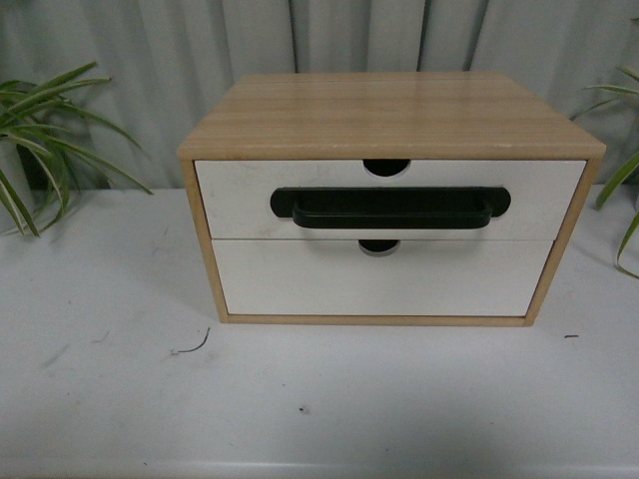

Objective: Pull drawer

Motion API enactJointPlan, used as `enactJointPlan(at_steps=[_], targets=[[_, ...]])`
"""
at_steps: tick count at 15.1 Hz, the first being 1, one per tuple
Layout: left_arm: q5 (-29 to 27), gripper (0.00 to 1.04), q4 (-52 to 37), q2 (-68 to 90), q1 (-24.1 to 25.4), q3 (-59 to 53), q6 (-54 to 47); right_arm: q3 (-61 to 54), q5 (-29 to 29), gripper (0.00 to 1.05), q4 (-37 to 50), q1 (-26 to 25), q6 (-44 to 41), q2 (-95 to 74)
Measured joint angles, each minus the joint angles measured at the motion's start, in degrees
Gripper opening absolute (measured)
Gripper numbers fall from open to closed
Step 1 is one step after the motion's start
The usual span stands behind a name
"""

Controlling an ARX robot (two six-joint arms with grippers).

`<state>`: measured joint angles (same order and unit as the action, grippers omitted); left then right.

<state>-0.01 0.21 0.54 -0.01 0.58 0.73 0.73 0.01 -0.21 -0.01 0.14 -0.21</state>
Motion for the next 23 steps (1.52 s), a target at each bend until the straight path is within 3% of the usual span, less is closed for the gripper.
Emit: enactJointPlan(at_steps=[22,23], targets=[[0.0,0.98,0.0,-0.02,0.0,0.0,0.0,0.0,0.0,0.98,0.0,0.0,0.0,0.0],[-7.76,0.98,7.28,2.6,-3.32,2.38,3.56,1.09,0.72,0.98,-4.11,0.04,1.31,-1.14]])
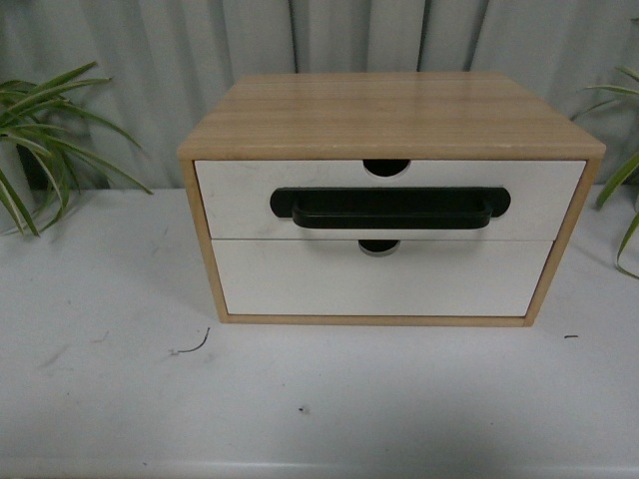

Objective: Pull drawer

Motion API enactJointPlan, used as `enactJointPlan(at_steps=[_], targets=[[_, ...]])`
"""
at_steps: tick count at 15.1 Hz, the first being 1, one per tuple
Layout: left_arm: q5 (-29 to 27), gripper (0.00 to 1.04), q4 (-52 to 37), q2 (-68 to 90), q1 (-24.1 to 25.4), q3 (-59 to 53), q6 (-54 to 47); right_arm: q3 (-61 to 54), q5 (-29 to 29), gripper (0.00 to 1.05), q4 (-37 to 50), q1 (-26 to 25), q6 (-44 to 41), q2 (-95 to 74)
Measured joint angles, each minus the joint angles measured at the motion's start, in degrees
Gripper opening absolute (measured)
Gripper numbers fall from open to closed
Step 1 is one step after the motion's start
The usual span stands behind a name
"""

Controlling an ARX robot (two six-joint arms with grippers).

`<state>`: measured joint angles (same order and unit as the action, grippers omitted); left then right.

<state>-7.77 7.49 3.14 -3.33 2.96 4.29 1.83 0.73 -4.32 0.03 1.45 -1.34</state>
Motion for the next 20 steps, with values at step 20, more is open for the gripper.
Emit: enactJointPlan(at_steps=[20], targets=[[24.37,0.98,-12.94,85.37,-17.25,51.65,-30.01,48.96,-30.32,0.98,21.81,7.69,-68.96,-86.09]])
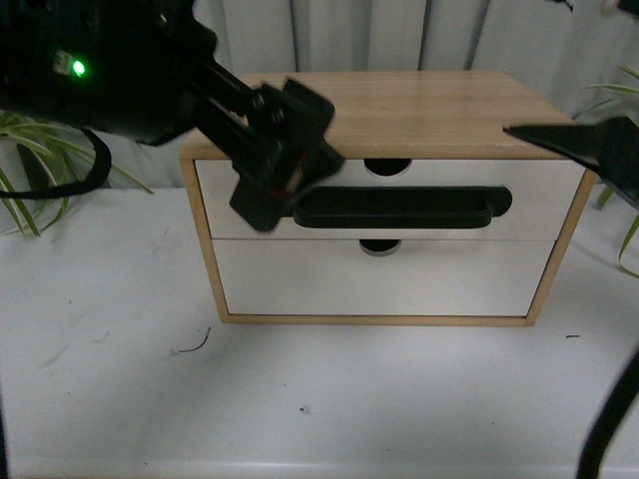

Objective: Pull drawer

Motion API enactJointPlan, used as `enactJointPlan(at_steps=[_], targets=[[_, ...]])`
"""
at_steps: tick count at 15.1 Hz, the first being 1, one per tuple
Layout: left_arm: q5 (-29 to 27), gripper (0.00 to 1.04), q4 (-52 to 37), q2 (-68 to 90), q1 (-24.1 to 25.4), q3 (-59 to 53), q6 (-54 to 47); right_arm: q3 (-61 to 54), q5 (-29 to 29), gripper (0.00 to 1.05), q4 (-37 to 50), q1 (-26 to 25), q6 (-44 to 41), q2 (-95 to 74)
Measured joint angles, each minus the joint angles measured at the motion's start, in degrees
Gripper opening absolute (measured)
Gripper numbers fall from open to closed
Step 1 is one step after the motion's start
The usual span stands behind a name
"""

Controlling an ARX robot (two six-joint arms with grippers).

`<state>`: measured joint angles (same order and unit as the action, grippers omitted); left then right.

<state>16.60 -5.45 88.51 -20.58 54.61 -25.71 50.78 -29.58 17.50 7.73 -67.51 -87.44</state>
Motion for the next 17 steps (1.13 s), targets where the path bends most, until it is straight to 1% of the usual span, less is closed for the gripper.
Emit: enactJointPlan(at_steps=[1,3,4,5,6,9,14,17], targets=[[0.81,0.98,4.52,0.7,-0.94,1.14,-6.1,0.57,-1.25,0.98,-5.33,-0.44,-6.75,0.0],[1.05,0.98,11.45,2.62,-2.08,4.22,-13.79,1.46,-2.19,0.98,-13.62,-1.18,-20.41,-0.63],[0.81,0.98,14.19,3.45,-2.67,5.29,-16.57,1.86,-2.14,0.98,-16.94,-1.42,-25.44,-1.05],[-0.31,0.98,14.71,4.61,-3.43,6.03,-18.32,2.01,-2.1,0.98,-18.49,-1.4,-27.96,-1.51],[-0.81,0.98,15.02,5.84,-4.13,6.88,-19.39,2.27,-1.77,0.98,-20.17,-1.33,-29.77,-2.19],[-2.23,0.98,14.73,9.86,-5.92,9.22,-20.17,2.95,0.92,0.98,-22.01,-0.22,-31.45,-4.39],[-3.45,0.98,12.52,13.86,-6.6,11.85,-19.78,6.32,2.73,0.98,-24.46,2.05,-31.58,-8.15],[-4.04,0.98,11.65,15.58,-7.08,12.57,-19.71,7.96,3.69,0.98,-24.59,2.03,-30.95,-11.15]])
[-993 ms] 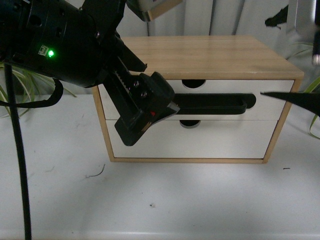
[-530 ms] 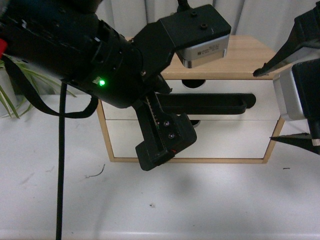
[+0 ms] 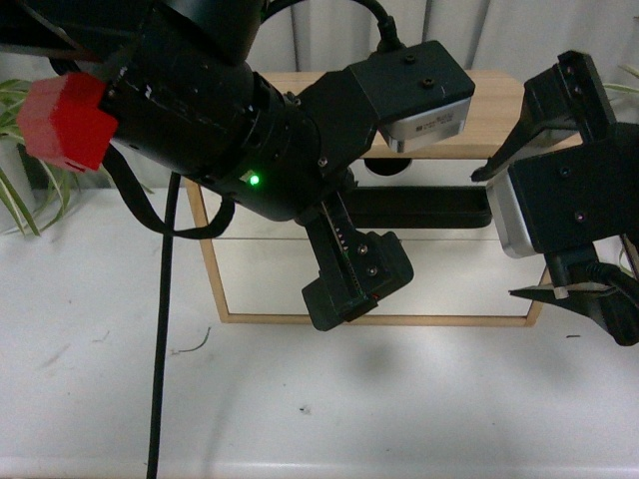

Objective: Pull drawer

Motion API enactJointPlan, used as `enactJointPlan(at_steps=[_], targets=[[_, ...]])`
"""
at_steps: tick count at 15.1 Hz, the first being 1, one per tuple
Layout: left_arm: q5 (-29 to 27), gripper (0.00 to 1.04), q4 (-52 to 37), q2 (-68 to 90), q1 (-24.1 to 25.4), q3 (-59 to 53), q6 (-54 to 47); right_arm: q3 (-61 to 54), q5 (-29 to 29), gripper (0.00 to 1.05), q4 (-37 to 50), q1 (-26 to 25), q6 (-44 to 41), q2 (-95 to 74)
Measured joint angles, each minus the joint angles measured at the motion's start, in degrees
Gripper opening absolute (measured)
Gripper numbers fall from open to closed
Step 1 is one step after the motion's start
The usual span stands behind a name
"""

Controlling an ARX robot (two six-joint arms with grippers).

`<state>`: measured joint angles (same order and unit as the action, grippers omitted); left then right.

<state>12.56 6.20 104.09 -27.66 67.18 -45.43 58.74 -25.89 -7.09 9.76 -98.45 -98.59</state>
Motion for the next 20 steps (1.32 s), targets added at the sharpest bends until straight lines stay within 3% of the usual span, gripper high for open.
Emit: enactJointPlan(at_steps=[20], targets=[[0.0,0.98,-3.37,6.93,-0.26,1.49,1.44,1.6,-0.35,0.98,7.1,1.9,6.1,-10.47]])
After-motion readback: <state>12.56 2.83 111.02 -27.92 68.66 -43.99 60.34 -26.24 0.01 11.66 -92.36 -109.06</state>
